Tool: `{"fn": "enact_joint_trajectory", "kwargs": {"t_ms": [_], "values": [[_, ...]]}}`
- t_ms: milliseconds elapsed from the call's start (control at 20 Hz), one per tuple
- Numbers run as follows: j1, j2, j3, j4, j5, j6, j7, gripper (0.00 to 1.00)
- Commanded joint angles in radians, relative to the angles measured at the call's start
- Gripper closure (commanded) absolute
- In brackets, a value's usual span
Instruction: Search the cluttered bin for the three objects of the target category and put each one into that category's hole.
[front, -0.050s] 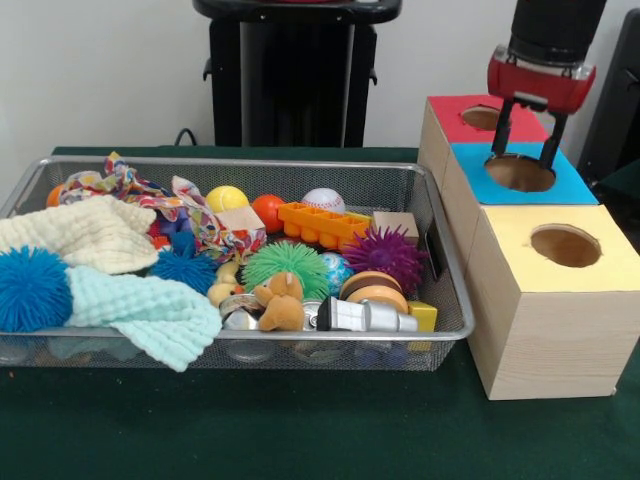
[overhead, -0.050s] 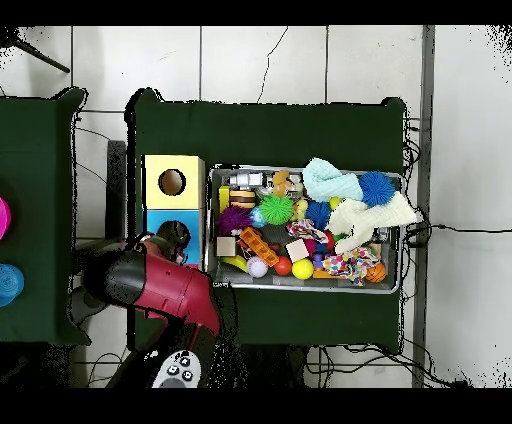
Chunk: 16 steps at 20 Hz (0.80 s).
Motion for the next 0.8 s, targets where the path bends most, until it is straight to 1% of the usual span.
{"fn": "enact_joint_trajectory", "kwargs": {"t_ms": [50,150,300,350,450,550,650,750,800], "values": [[0.018,-0.076,-0.110,-0.033,-0.028,0.290,0.385,0.00],[0.023,-0.094,-0.139,-0.046,-0.035,0.328,0.386,0.00],[0.011,-0.136,-0.189,-0.058,-0.077,0.422,0.340,0.00],[-0.001,-0.155,-0.203,-0.060,-0.100,0.453,0.302,0.00],[-0.049,-0.181,-0.209,-0.051,-0.138,0.460,0.199,0.00],[-0.098,-0.188,-0.214,-0.041,-0.183,0.450,0.107,0.00],[-0.145,-0.174,-0.207,-0.029,-0.226,0.367,0.043,0.00],[-0.225,-0.174,-0.129,0.026,-0.229,0.261,-0.034,0.00],[-0.256,-0.171,-0.101,0.038,-0.244,0.235,-0.054,0.00]]}}
